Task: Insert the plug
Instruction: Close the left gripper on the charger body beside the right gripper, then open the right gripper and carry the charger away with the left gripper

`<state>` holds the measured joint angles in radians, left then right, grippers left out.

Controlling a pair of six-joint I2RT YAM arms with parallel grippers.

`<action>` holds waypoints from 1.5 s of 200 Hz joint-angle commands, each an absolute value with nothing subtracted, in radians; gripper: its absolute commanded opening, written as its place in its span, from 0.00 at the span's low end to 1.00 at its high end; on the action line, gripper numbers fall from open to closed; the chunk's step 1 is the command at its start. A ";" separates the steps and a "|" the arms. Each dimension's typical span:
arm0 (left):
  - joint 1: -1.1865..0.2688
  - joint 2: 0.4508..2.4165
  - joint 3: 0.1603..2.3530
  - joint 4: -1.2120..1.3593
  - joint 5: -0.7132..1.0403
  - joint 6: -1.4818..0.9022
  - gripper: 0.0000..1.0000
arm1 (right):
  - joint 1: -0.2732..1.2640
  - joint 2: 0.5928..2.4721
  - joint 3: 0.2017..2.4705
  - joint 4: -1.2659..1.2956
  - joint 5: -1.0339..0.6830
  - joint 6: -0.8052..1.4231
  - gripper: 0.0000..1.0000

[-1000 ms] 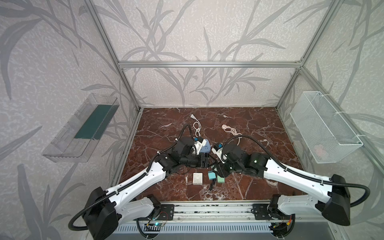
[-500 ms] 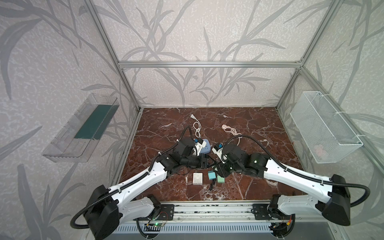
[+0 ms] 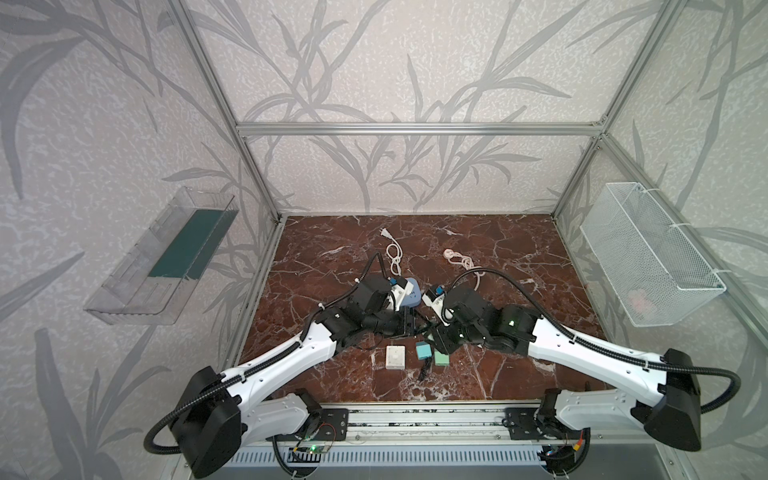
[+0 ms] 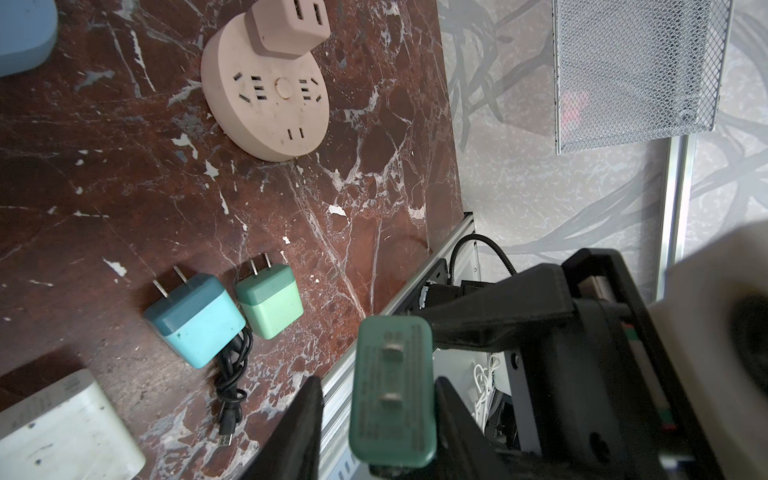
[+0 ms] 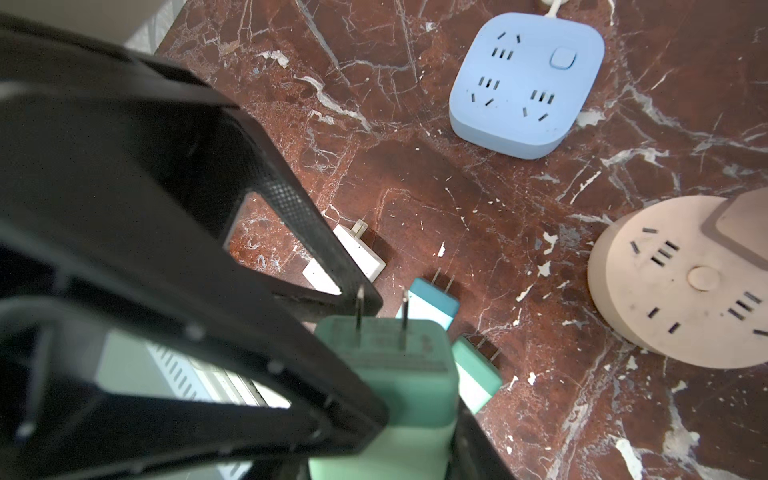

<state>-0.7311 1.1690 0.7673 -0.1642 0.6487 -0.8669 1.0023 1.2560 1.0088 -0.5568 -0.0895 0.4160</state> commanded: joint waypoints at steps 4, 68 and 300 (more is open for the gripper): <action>-0.735 1.169 0.749 -0.128 0.662 -0.878 0.40 | 1.011 1.244 1.046 -0.532 -0.076 0.400 0.00; -0.736 1.167 0.738 -0.114 0.670 -0.888 0.29 | 1.013 1.269 1.062 -0.526 -0.038 0.370 0.00; -0.581 0.938 0.619 0.223 0.262 -1.113 0.00 | 0.916 1.108 1.011 -0.468 0.011 0.626 0.65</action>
